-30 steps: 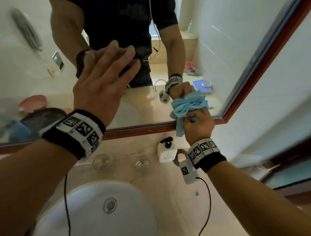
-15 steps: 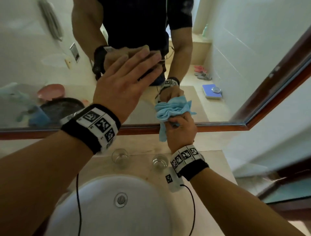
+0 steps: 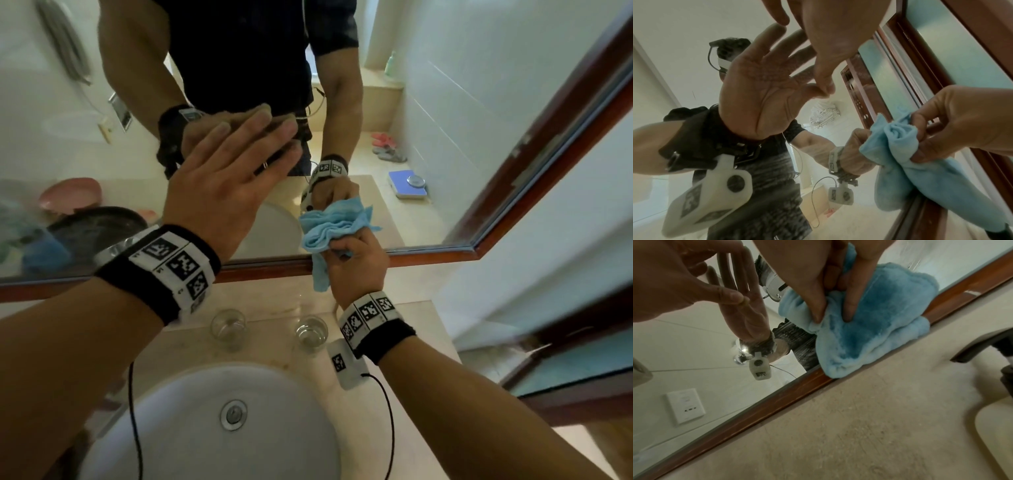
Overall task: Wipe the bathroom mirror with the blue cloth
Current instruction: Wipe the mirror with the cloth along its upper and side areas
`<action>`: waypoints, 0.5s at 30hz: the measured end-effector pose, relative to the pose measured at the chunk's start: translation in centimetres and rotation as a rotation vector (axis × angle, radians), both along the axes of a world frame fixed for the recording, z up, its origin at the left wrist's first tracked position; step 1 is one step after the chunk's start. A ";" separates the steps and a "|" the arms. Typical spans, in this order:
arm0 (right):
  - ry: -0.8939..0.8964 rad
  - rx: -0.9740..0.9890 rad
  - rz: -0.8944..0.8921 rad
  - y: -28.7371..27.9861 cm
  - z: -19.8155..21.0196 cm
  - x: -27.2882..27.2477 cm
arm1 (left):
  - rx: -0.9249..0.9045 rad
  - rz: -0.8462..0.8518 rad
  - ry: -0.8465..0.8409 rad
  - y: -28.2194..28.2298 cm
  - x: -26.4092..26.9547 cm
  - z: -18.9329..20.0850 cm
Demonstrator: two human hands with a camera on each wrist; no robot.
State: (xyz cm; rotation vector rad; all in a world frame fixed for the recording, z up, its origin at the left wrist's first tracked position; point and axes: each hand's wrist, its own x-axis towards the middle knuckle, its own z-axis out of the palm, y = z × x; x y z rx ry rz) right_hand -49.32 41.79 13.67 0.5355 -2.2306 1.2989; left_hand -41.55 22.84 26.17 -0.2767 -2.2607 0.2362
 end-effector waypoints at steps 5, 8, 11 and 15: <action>0.009 -0.018 -0.005 2.3 0.2 -1.2 | -0.031 0.018 -0.040 -0.5 -0.4 -0.3; -0.001 -0.042 -0.054 4.7 0.7 -2.3 | -0.042 0.055 -0.125 -0.7 -0.6 -0.2; -0.036 -0.026 -0.084 6.9 1.2 -3.2 | -0.049 0.082 -0.118 -0.3 -0.5 -0.2; -0.086 0.009 -0.083 7.6 1.3 -3.4 | -0.037 0.078 -0.116 -0.3 -0.4 -0.1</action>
